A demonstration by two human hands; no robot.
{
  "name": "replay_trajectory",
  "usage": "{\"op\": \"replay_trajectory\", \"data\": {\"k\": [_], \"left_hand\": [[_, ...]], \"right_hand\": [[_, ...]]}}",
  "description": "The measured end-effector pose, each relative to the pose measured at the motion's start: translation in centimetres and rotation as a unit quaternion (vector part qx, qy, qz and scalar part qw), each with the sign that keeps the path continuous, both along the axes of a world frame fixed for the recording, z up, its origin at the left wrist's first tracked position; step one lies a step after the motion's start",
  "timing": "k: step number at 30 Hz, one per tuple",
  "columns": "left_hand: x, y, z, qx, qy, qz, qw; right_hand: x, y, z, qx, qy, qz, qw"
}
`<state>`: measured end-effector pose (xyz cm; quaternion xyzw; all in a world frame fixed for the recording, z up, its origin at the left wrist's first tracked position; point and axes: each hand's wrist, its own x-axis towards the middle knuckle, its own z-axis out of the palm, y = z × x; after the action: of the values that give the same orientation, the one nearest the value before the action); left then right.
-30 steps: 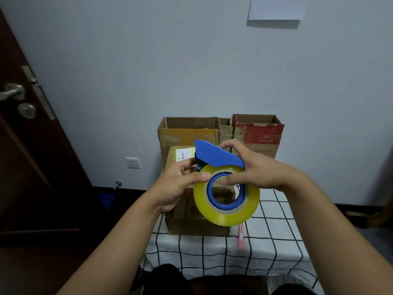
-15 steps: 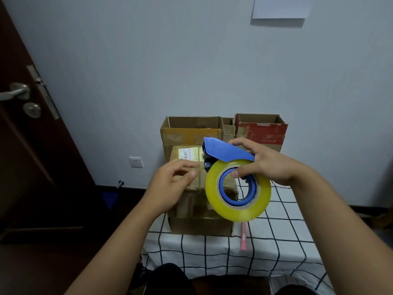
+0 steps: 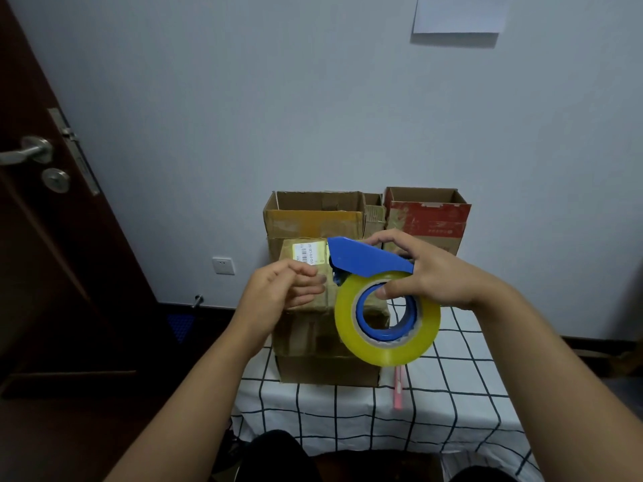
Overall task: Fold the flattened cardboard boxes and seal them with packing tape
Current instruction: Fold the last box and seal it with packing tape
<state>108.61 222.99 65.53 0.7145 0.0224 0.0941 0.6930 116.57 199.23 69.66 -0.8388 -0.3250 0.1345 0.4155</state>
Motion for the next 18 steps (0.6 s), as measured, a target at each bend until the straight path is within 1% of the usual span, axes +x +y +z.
{"op": "replay_trajectory", "data": {"k": [2, 6, 8, 10, 13, 15, 18], "left_hand": [[0.2, -0.3, 0.2, -0.041, 0.031, 0.024, 0.998], [0.9, -0.4, 0.0, -0.060, 0.086, 0.070, 0.992], [1.0, 0.0, 0.0, -0.117, 0.106, 0.080, 0.984], [1.0, 0.2, 0.1, -0.200, 0.135, 0.060, 0.969], [0.8, -0.1, 0.2, -0.298, 0.186, -0.007, 0.936], [0.9, -0.3, -0.1, -0.322, 0.205, -0.043, 0.923], [1.0, -0.5, -0.6, -0.322, 0.214, -0.059, 0.920]], "right_hand": [[-0.3, 0.1, 0.0, -0.018, -0.036, -0.001, 0.999], [-1.1, 0.7, -0.2, -0.063, -0.126, -0.006, 0.990], [-1.2, 0.6, -0.5, -0.072, -0.177, -0.016, 0.981], [-1.2, 0.5, -0.7, -0.064, -0.207, -0.020, 0.976], [-1.4, 0.3, -0.8, -0.050, -0.225, -0.014, 0.973], [-1.5, 0.4, -0.7, -0.044, -0.230, -0.007, 0.972], [-1.6, 0.5, -0.8, -0.039, -0.229, 0.002, 0.973]]}}
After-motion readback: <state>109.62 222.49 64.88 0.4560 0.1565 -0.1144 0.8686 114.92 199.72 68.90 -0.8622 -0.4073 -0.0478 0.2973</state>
